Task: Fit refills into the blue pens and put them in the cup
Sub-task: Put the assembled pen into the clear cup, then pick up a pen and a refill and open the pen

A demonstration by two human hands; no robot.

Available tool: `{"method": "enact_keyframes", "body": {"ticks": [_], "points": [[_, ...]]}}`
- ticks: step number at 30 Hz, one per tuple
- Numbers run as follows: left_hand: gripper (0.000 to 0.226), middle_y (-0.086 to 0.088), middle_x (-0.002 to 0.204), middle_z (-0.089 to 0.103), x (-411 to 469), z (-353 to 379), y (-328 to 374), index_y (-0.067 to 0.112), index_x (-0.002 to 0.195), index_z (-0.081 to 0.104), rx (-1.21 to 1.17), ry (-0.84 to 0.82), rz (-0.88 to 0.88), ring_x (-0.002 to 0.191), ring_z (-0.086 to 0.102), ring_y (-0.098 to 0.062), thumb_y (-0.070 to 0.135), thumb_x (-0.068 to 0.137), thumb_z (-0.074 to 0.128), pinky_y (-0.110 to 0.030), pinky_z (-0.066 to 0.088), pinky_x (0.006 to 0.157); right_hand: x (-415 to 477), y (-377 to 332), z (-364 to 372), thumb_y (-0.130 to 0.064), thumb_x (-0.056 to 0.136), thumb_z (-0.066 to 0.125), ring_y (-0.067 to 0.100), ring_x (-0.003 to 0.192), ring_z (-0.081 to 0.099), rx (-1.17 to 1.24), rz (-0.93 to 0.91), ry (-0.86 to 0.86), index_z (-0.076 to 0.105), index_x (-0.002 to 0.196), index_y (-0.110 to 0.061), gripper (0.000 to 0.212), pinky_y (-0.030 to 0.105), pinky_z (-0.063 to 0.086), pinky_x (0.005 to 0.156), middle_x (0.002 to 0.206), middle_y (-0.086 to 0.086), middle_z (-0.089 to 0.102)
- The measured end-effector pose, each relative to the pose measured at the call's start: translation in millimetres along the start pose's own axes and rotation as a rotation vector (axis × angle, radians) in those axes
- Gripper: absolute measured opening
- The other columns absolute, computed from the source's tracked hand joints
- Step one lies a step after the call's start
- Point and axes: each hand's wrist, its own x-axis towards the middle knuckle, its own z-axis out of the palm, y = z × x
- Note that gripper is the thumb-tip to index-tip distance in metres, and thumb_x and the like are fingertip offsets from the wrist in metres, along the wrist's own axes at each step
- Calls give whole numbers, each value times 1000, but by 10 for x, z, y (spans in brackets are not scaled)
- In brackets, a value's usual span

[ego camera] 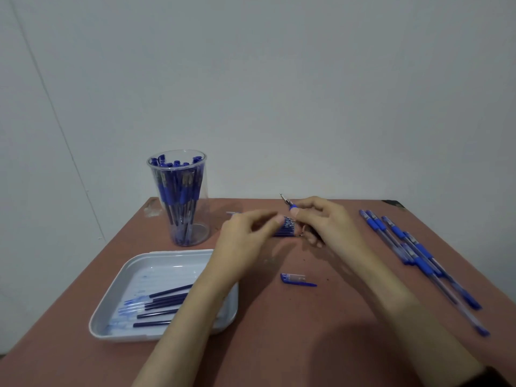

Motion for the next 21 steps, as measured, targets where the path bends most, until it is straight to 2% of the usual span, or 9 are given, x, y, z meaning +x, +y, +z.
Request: {"method": "enact_keyframes", "body": {"ticks": [3, 5, 7, 9, 11, 14, 16, 18, 21], "points": [[21, 6, 90, 74, -18, -34, 84, 14, 104, 69, -640, -96, -128, 89, 67, -7, 23, 91, 56, -22, 52, 76, -52, -64, 61, -15, 95, 49, 12, 38, 33, 293, 158, -202, 62, 88, -3, 19, 24, 19, 42, 58, 12, 54], [21, 2, 87, 74, -32, -31, 119, 12, 104, 68, -832, -136, -157, 88, 69, -10, 17, 87, 56, -23, 55, 77, -89, -95, 92, -20, 94, 46, 9, 35, 29, 415, 248, -326, 62, 87, -3, 25, 23, 14, 43, 54, 9, 50], [20, 4, 74, 71, -31, -25, 136, 10, 100, 67, -895, -132, -170, 80, 68, -7, 15, 83, 57, -23, 55, 74, -110, -103, 116, -23, 92, 46, 7, 33, 26, 507, 288, -389, 66, 80, -6, 30, 23, 10, 42, 52, 6, 46], [21, 6, 68, 68, -25, -22, 130, 7, 96, 67, -929, -100, -188, 71, 66, -6, 16, 79, 60, -23, 54, 69, -115, -91, 148, -23, 94, 46, 6, 33, 24, 498, 250, -369, 68, 76, -9, 31, 22, 10, 41, 53, 5, 45], [20, 2, 74, 70, -14, -31, 110, 5, 91, 68, -963, -49, -220, 71, 66, -10, 17, 75, 64, -22, 55, 70, -116, -73, 185, -21, 95, 50, 6, 36, 24, 430, 165, -300, 64, 80, -8, 24, 22, 12, 41, 55, 6, 46], [27, -3, 77, 69, 7, -30, 65, 2, 86, 68, -963, 37, -254, 79, 66, -15, 18, 65, 70, -25, 52, 84, -119, -31, 223, -16, 93, 58, 6, 39, 28, 250, -4, -198, 64, 89, -5, 13, 20, 15, 44, 57, 5, 46], [26, -6, 75, 67, 2, -16, 62, 3, 84, 64, -959, 58, -259, 74, 66, -17, 18, 65, 72, -26, 56, 77, -122, 3, 255, -13, 93, 60, 1, 39, 37, 139, -96, -138, 66, 94, -4, 11, 12, 26, 43, 54, 1, 49], [30, -10, 84, 68, -9, -4, 90, 6, 91, 55, -1017, 54, -250, 72, 67, -19, 18, 69, 71, -26, 56, 63, -118, 27, 287, -12, 93, 60, 0, 40, 43, 86, -135, -106, 67, 97, -4, 11, 9, 33, 45, 52, -5, 52], [29, -10, 108, 71, 2, -14, 120, 11, 109, 49, -1101, 10, -235, 92, 68, -20, 17, 84, 61, -27, 56, 71, -89, 53, 277, -17, 93, 60, 1, 40, 40, 81, -118, -52, 67, 91, -12, 9, 10, 31, 46, 55, 0, 50]]}}
